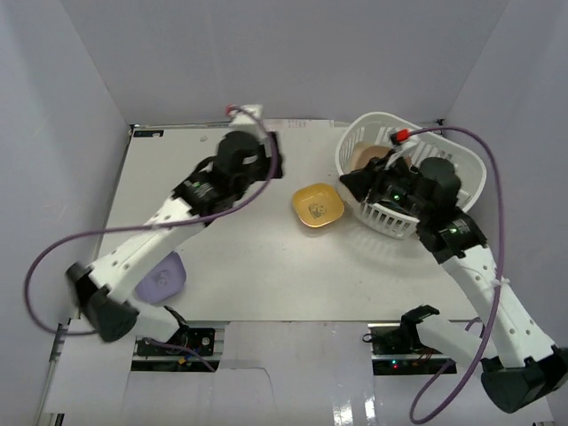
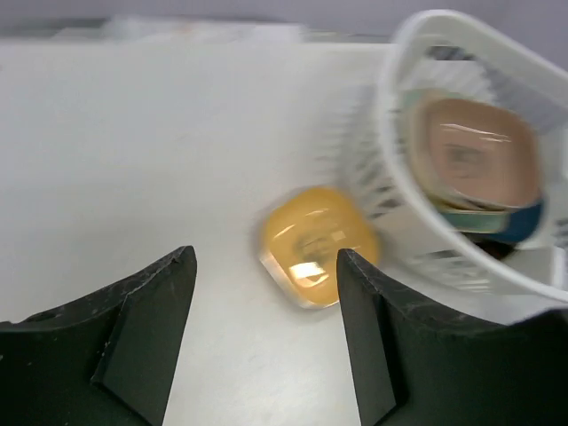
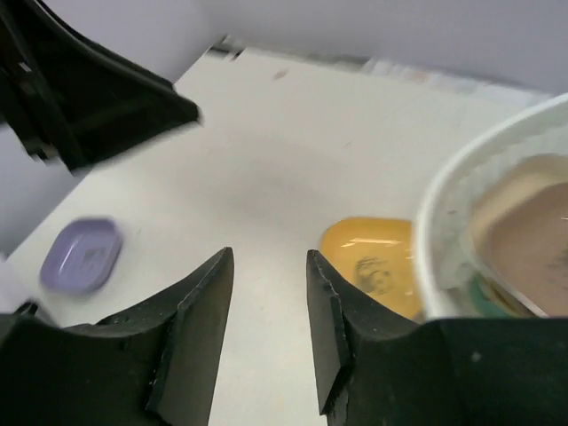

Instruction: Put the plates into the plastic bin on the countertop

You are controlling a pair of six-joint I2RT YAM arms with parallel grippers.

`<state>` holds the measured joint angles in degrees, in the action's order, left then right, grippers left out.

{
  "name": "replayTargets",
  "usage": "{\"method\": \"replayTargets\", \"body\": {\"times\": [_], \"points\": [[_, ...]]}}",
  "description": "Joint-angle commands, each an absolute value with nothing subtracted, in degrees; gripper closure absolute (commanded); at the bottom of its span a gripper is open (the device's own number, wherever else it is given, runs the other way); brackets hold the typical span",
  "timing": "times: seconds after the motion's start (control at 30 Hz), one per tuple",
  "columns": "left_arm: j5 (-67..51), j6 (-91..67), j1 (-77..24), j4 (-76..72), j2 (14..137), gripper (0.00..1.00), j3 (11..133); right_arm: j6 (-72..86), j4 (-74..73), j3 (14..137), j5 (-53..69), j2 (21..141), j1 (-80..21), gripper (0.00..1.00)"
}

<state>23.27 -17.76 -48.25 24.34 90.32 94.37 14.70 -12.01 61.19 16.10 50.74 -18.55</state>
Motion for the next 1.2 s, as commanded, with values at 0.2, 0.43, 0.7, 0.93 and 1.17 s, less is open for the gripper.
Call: {"method": "replayTargets", "body": {"times": [0.2, 0.43, 0.7, 0.93, 1.17], "points": [[30.0, -47.7, -30.0, 58.6, 55.6, 0.29, 57.7, 12.8, -2.8, 55.0, 8.4, 63.4, -40.0, 0.50], [28.4, -56.3, -25.6, 60.5, 57.0, 0.39, 47.8, 10.1, 1.9, 53.2, 1.9, 74.3, -46.5, 0.38], [32.6, -55.4, -18.5, 57.0, 62.6, 0.23, 44.2, 2.7, -2.4, 56.0, -12.0, 86.2, -46.6, 0.22], [27.5, -49.0, -12.4, 47.3, 70.0, 0.27, 41.0, 1.1, -2.7, 60.9, -15.6, 95.5, -45.5, 0.21], [25.7, -47.6, -10.6, 39.8, 75.4, 0.67, 39.2, 0.4, -2.0, 65.8, -14.7, 104.2, -44.9, 0.38]]}}
